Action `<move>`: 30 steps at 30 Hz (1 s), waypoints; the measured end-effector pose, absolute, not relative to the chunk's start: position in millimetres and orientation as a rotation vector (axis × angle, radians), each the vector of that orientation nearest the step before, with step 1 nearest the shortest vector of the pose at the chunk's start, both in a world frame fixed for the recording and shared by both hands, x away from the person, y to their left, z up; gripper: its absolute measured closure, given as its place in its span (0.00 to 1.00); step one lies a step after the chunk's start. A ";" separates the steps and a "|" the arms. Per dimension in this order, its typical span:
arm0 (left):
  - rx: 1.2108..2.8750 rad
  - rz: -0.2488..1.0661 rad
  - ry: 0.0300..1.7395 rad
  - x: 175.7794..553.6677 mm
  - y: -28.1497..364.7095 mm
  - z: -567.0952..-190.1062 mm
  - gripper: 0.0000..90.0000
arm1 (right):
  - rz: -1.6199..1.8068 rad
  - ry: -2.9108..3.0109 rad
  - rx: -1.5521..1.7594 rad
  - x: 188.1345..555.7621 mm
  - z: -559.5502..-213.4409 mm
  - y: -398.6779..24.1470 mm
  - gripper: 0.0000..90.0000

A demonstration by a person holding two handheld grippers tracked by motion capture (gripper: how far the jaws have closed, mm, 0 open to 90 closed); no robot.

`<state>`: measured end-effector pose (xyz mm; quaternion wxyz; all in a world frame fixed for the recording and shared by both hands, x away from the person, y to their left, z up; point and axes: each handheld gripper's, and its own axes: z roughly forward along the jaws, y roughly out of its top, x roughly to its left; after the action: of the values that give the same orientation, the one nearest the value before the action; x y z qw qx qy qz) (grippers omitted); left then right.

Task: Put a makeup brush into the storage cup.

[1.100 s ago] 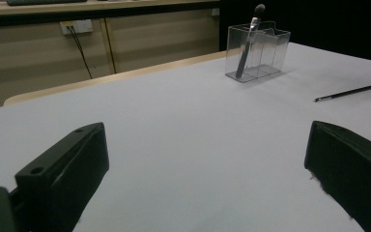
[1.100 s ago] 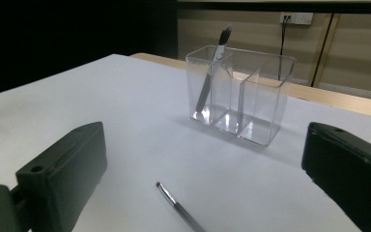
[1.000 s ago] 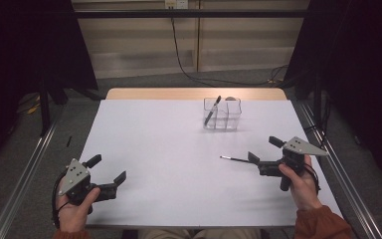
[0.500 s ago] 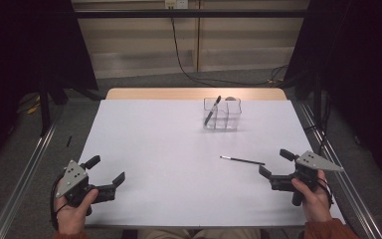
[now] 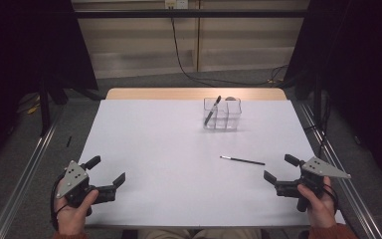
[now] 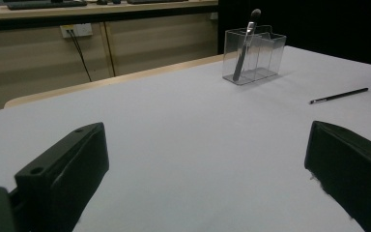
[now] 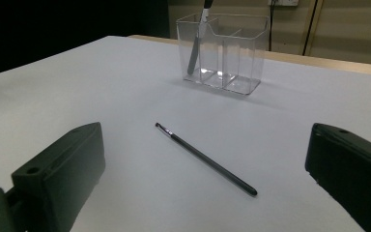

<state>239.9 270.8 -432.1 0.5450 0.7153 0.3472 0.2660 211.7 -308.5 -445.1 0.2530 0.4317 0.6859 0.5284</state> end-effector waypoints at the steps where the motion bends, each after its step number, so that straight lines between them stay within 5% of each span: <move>1: 1.696 0.633 0.825 239.9 270.9 -432.0 0.02 | 1.437 1.867 1.169 211.6 -444.8 -308.6 0.00; 30: 1.704 0.638 0.832 241.2 270.3 -432.9 0.02 | 1.475 1.924 1.103 241.6 -434.6 -287.6 0.00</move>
<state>241.2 270.3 -432.9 0.5398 0.7169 0.3500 0.2685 241.6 -287.6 -434.6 0.2367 0.4024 0.7019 0.5380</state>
